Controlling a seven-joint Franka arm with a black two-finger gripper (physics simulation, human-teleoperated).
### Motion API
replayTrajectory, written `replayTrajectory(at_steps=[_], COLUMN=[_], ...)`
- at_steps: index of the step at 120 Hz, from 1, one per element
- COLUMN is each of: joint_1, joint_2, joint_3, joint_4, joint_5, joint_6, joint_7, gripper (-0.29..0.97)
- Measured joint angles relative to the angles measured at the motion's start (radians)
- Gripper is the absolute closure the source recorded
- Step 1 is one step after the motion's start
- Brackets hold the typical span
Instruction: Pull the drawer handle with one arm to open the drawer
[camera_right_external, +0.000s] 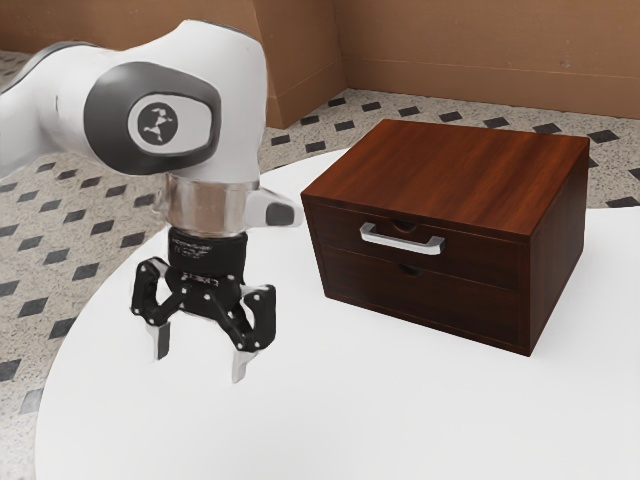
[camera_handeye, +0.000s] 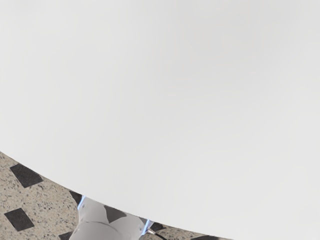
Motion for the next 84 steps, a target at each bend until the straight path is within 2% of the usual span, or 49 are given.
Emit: replayTrajectory(at_steps=[17,41,67,84], joint_1=[0.017,-0.027,-0.012,0.038], joint_2=[-0.002,0.027,0.144,0.268], joint_3=[0.001,-0.018,-0.016,-0.017], joint_4=[0.030,0.098,0.169,0.283], joint_5=[-0.009,-0.015,-0.088,-0.113], joint_6=[0.221,0.362,0.496,0.549], joint_7=[-0.222,-0.505,-0.725,-0.829], gripper=[0.00,0.00,0.00,0.00])
